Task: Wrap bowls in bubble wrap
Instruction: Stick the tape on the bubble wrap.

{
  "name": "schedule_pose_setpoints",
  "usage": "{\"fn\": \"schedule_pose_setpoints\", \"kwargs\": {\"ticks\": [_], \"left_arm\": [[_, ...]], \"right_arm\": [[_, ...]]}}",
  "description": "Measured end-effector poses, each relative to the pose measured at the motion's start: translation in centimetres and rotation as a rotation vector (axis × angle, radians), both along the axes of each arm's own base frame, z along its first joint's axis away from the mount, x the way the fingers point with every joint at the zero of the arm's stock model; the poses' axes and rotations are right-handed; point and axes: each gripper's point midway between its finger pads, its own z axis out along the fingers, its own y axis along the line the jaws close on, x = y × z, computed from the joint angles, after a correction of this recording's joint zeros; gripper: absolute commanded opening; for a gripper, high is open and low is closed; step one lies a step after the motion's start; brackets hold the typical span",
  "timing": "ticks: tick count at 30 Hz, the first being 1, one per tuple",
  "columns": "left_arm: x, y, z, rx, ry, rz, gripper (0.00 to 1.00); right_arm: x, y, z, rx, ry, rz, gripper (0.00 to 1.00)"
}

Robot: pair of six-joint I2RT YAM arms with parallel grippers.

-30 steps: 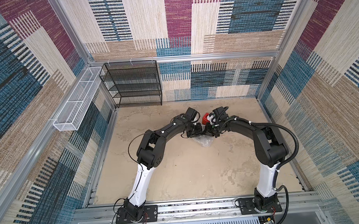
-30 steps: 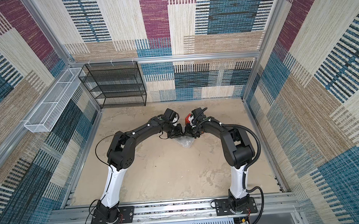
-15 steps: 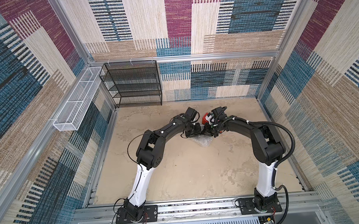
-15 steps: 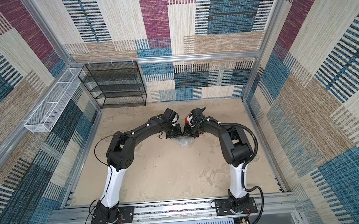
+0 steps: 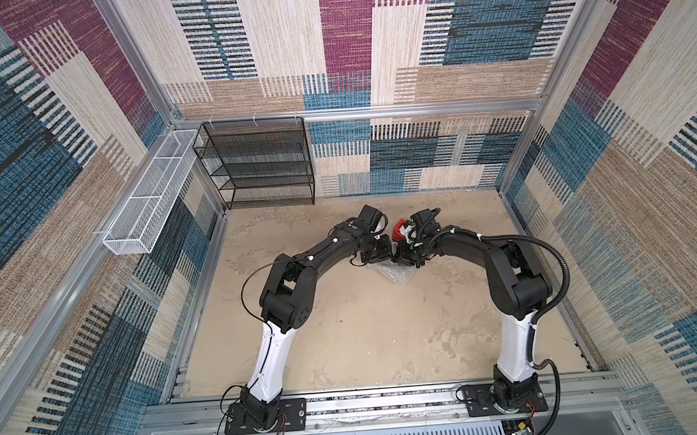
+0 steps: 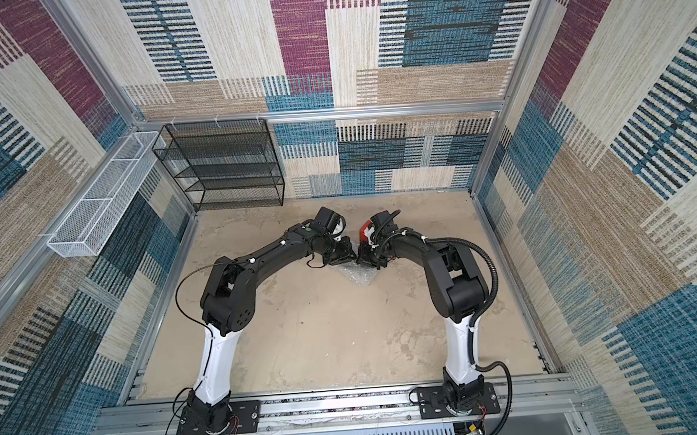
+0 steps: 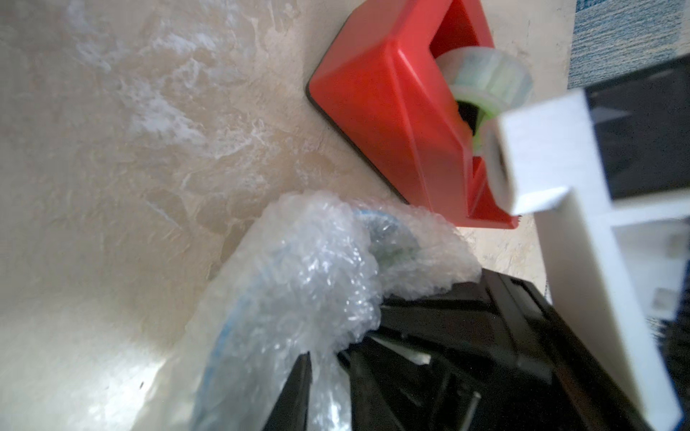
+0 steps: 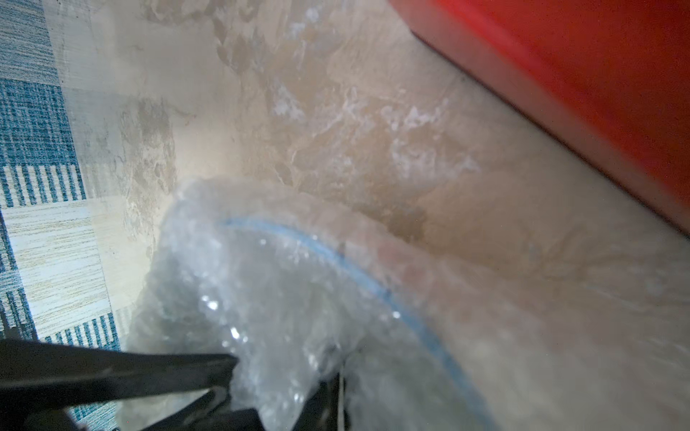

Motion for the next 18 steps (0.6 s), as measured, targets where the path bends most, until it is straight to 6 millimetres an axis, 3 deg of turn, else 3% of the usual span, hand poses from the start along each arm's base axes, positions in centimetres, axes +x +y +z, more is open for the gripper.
{"fn": "schedule_pose_setpoints", "kwargs": {"ticks": [8, 18], "left_arm": [[0.7, 1.6, 1.3, -0.002, -0.036, 0.036, 0.24], [0.8, 1.3, 2.5, -0.031, -0.071, 0.033, 0.23]], "right_arm": [[0.1, 0.0, 0.1, -0.002, -0.004, 0.003, 0.09], [0.2, 0.0, 1.6, 0.001, -0.032, -0.001, 0.09]]}}
